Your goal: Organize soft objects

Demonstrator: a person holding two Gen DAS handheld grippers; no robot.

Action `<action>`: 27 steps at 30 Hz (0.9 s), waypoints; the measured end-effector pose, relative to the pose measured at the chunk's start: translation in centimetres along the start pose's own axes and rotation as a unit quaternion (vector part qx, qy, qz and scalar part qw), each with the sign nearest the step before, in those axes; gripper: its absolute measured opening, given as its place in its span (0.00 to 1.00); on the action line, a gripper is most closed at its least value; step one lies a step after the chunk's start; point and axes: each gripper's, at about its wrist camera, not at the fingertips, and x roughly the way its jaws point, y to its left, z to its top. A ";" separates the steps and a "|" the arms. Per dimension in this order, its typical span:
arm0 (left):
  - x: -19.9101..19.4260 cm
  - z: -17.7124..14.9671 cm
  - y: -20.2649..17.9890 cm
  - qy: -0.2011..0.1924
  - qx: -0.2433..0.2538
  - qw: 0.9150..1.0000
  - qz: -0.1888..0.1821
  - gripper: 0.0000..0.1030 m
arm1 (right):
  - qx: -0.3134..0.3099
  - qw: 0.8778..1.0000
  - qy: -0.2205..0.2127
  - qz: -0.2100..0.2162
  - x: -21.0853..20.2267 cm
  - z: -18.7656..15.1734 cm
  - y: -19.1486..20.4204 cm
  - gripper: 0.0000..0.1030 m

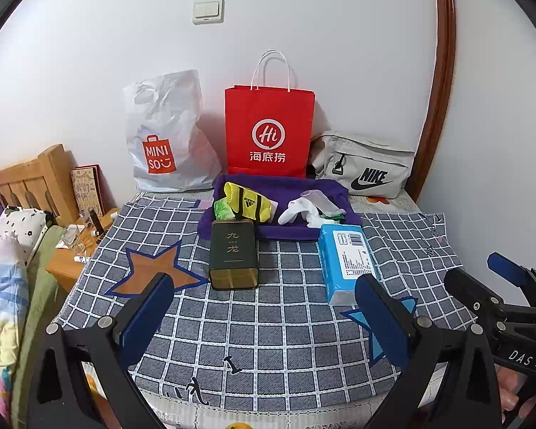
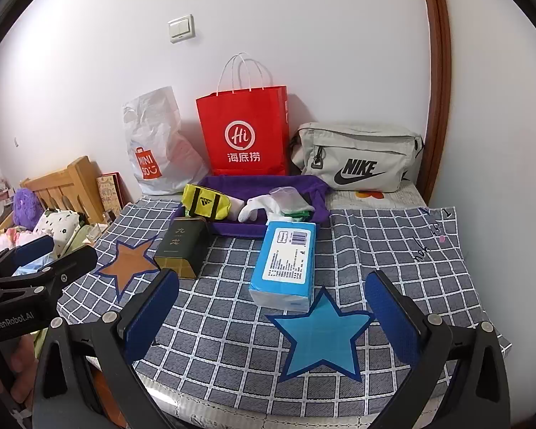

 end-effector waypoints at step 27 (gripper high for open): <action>-0.2 -0.1 0.0 -0.001 -0.001 1.000 0.000 0.99 | -0.003 1.000 -0.001 0.001 -0.2 -0.1 0.2 0.99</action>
